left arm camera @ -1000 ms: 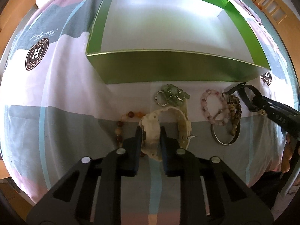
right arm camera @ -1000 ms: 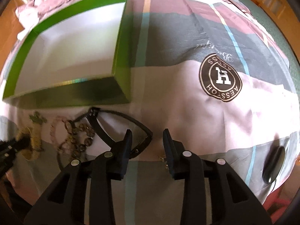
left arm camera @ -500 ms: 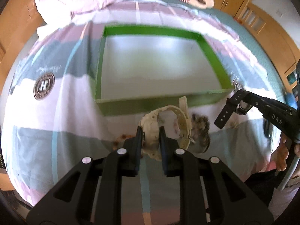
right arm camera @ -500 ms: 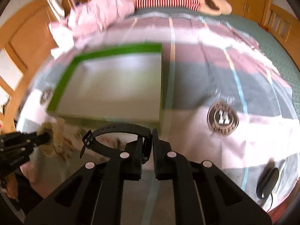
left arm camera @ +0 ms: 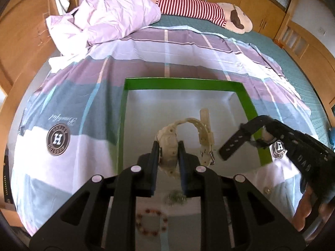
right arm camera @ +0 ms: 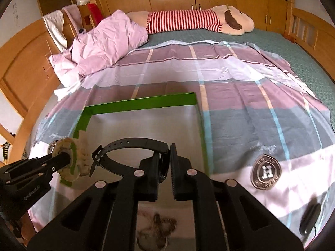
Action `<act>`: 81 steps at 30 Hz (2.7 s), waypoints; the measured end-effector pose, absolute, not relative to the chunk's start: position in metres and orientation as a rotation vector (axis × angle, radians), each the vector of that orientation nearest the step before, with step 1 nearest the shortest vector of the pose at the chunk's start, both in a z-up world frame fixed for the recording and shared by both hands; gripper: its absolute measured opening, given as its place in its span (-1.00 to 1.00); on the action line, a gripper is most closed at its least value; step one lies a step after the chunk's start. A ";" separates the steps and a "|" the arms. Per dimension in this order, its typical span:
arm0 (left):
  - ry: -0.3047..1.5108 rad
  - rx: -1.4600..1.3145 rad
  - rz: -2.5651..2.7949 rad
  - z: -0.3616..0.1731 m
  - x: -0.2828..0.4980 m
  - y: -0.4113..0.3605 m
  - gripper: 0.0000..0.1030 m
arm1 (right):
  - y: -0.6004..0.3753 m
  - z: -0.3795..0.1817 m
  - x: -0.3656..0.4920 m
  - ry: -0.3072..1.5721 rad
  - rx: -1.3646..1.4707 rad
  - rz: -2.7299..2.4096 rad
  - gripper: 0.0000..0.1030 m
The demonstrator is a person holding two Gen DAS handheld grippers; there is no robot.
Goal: Organize jewelry
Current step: 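Lower both watches into the green box and open both tools, then lift both open tools back out of the green box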
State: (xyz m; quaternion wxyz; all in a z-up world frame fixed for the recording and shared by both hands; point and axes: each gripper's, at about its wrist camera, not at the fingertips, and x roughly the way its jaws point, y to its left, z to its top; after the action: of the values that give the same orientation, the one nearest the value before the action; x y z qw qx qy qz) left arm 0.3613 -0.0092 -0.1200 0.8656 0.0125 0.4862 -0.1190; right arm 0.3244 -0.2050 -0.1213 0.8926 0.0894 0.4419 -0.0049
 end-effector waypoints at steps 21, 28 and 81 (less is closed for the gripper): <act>0.987 -0.029 -0.134 -0.134 0.297 0.014 0.31 | -0.214 -0.127 0.261 0.992 0.239 0.059 0.19; 0.986 0.080 -0.114 -0.146 0.269 0.007 0.48 | -0.221 -0.148 0.227 0.957 0.059 -0.016 0.23; 1.105 0.114 -0.111 -0.172 0.281 0.000 0.69 | -0.215 -0.178 0.234 1.094 0.027 -0.048 0.24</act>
State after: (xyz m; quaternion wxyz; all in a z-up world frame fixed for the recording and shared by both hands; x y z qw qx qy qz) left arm 0.2812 0.0000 -0.1716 0.8483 0.0539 0.5241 -0.0528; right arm 0.2335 -0.2153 -0.1777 0.8538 0.0127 0.5199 -0.0230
